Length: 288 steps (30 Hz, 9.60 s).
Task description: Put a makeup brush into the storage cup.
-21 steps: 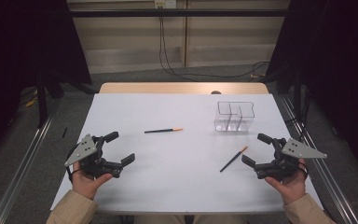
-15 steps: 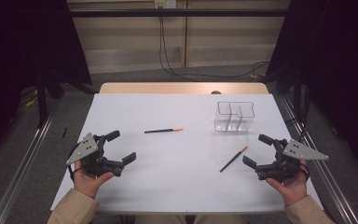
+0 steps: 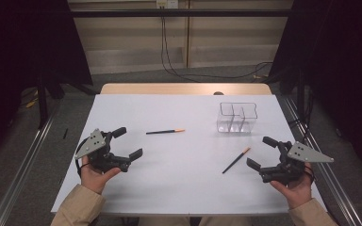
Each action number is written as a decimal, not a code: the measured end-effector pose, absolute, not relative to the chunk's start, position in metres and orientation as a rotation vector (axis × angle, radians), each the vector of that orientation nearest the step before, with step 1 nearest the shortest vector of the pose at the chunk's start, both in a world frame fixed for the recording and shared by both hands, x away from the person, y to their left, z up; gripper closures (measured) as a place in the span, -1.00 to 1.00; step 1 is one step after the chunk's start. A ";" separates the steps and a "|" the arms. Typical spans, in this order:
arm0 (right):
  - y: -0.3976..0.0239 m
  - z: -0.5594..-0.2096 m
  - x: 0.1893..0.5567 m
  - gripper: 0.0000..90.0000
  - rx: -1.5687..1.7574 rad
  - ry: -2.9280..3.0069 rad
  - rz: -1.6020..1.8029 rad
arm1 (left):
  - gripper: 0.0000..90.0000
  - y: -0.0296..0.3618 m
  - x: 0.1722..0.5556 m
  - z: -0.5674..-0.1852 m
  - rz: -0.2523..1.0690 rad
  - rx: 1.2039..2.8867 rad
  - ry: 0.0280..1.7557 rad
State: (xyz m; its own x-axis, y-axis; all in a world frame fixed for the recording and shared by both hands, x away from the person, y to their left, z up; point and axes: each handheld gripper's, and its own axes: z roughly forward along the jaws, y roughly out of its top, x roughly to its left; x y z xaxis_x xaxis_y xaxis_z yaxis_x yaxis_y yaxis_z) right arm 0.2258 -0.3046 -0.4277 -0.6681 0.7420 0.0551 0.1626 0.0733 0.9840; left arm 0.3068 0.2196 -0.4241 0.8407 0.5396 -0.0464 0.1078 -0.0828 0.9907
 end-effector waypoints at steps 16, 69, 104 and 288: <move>-0.299 -0.429 0.227 -1.00 0.863 1.919 1.625 | -1.00 0.210 0.327 -0.422 0.393 1.663 0.520; -0.298 -0.430 0.224 -1.00 0.853 1.938 1.624 | -1.00 0.171 0.407 -0.427 0.357 1.747 0.556; -0.299 -0.431 0.225 -1.00 0.846 1.944 1.625 | -1.00 0.143 0.445 -0.432 0.323 1.736 0.578; -0.297 -0.434 0.226 -0.99 0.828 1.995 1.619 | 0.89 0.081 0.486 -0.446 -0.091 3.014 0.336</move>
State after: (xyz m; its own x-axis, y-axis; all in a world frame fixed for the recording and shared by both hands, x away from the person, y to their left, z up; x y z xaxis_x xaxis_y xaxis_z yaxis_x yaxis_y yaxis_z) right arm 0.2264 -0.2971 -0.4340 -0.7248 0.6881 0.0343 0.1752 0.1359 0.9751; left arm 0.4859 0.0806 -0.4461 0.9737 0.2163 -0.0714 0.2227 -0.9698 0.0998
